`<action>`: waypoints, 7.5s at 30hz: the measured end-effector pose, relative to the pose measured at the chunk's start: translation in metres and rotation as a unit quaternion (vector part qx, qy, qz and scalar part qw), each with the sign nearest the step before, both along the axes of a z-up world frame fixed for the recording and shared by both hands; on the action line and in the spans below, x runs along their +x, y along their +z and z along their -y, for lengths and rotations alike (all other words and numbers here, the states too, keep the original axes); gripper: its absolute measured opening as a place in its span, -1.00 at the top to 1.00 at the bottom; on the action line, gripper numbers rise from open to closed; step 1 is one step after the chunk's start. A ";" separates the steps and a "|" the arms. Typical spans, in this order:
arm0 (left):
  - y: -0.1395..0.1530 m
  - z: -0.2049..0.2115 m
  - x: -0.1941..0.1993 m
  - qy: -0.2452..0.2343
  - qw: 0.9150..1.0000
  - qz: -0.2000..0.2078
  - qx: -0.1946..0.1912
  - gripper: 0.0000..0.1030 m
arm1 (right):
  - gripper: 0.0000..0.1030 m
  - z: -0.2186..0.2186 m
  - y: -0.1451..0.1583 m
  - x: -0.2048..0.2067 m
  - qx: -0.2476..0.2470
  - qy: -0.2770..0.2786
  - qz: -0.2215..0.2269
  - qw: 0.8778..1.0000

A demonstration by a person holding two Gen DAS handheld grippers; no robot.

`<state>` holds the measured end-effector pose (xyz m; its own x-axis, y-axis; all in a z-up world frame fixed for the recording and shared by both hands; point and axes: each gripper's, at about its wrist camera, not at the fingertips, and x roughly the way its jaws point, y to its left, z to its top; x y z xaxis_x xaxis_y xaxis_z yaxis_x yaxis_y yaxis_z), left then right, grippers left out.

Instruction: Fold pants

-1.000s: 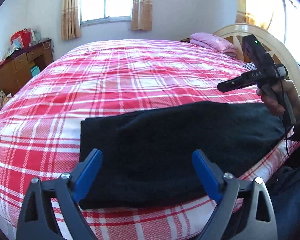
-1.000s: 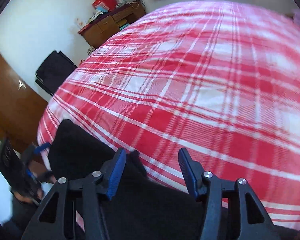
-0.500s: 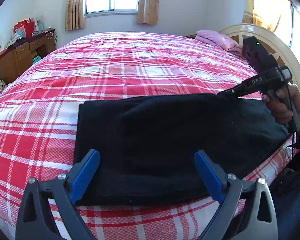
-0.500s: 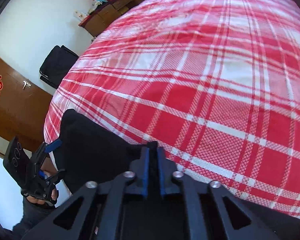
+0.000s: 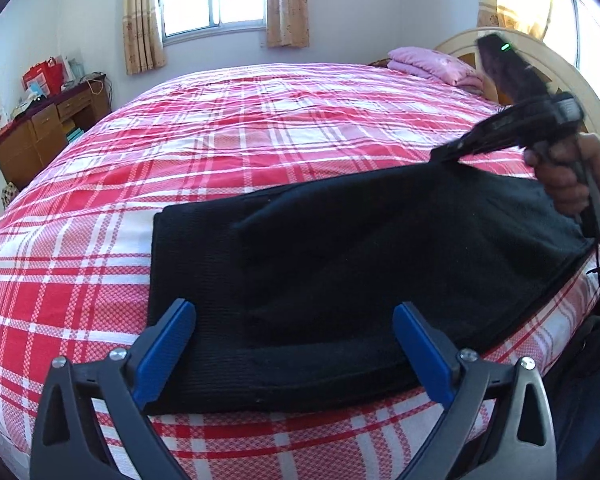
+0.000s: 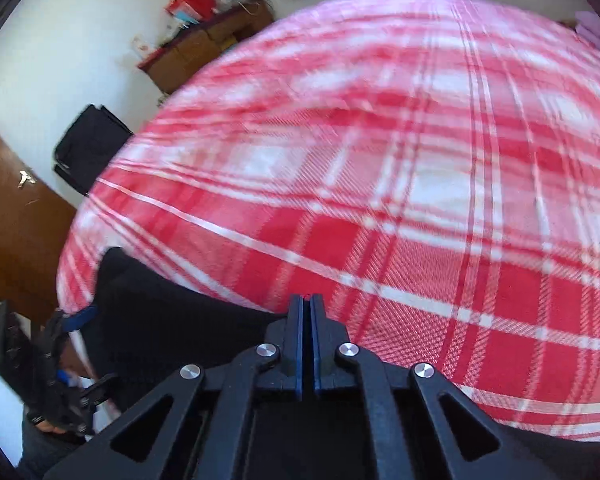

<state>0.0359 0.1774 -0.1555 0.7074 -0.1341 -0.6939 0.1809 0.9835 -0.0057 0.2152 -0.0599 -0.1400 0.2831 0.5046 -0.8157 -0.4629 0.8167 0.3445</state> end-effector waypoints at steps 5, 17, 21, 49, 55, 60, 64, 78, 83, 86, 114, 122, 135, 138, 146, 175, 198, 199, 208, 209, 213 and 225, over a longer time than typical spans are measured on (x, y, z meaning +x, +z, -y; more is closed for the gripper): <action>-0.001 0.002 -0.001 0.002 1.000 0.001 0.011 -1.00 | 0.94 0.001 -0.003 -0.003 -0.002 0.010 0.005 1.000; 0.001 0.005 0.002 0.032 0.999 -0.007 0.010 -1.00 | 0.08 0.055 0.038 -0.088 -0.165 0.108 0.180 0.964; -0.001 0.010 0.003 0.043 0.999 -0.010 0.023 -1.00 | 0.08 0.081 0.020 -0.119 -0.219 0.103 0.191 0.951; -0.008 0.049 -0.002 0.032 0.997 -0.056 0.044 -1.00 | 0.08 0.071 -0.010 -0.185 -0.188 0.149 0.167 0.956; 0.007 0.052 -0.006 0.040 0.999 -0.035 0.007 -1.00 | 0.07 0.081 0.008 -0.181 -0.148 0.118 0.187 0.964; -0.005 0.069 0.000 0.017 0.998 -0.059 0.009 -1.00 | 0.05 0.078 -0.008 -0.180 -0.182 0.131 0.161 0.961; -0.003 0.086 0.003 0.013 0.998 -0.053 0.036 -1.00 | -0.02 0.104 0.011 -0.177 -0.189 0.093 0.176 0.962; 0.006 0.163 0.038 -0.037 0.998 -0.051 -0.004 -1.00 | -0.15 0.241 0.029 -0.137 -0.249 -0.161 0.186 0.937; -0.007 0.169 0.028 -0.050 0.998 -0.027 0.027 -1.00 | -0.27 0.259 0.015 -0.137 -0.256 -0.165 0.176 0.936; -0.006 0.164 0.028 -0.053 0.998 -0.030 0.019 -1.00 | -0.48 0.266 0.012 -0.132 -0.241 -0.175 0.175 0.938; 0.022 0.078 0.049 0.048 0.998 -0.047 0.015 -1.00 | -0.52 0.311 0.025 -0.162 -0.226 -0.189 0.175 0.939; 0.011 0.037 0.058 0.097 0.993 -0.066 -0.008 -1.00 | -0.52 0.379 0.044 -0.162 -0.201 -0.290 0.152 0.923; 0.012 0.028 0.055 0.088 0.994 -0.055 -0.017 -1.00 | -0.52 0.485 0.083 -0.190 -0.080 -0.424 0.138 0.892; 0.013 0.023 0.055 0.102 0.994 -0.049 -0.001 -1.00 | -0.52 0.512 0.082 -0.202 -0.048 -0.453 0.122 0.882; 0.008 0.021 0.056 0.107 0.993 -0.049 0.012 -1.00 | -0.17 0.539 0.064 -0.206 0.004 -0.472 0.063 0.879; 0.005 0.003 0.054 0.081 0.997 -0.020 -0.003 -1.00 | 0.36 0.567 0.039 -0.200 0.126 -0.426 0.033 0.895; 0.007 0.002 0.055 0.074 0.997 -0.029 -0.006 -1.00 | 0.77 0.474 0.125 -0.217 0.091 -0.337 0.178 0.920; 0.007 0.003 0.055 0.074 0.997 -0.030 -0.005 -1.00 | 0.77 0.467 0.128 -0.218 0.089 -0.329 0.182 0.922; 0.005 0.008 0.050 0.058 0.998 -0.032 0.017 -1.00 | 0.77 0.388 0.151 -0.206 0.086 -0.241 0.207 0.944; 0.005 0.008 0.048 0.056 0.998 -0.032 0.018 -1.00 | 0.77 0.379 0.151 -0.203 0.086 -0.232 0.206 0.947; 0.010 0.006 0.043 0.057 0.998 -0.034 0.002 -1.00 | 0.77 0.345 0.149 -0.190 0.085 -0.197 0.198 0.956; 0.018 0.008 0.039 0.065 0.995 -0.044 -0.060 -1.00 | 0.77 0.251 0.132 -0.155 0.075 -0.102 0.180 0.976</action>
<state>0.0750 0.1694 -0.1373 0.6614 -0.1310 -0.7385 0.0467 0.9899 -0.1338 0.0603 -0.3109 -0.0084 0.6441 0.5147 -0.5659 -0.4099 0.8568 0.3128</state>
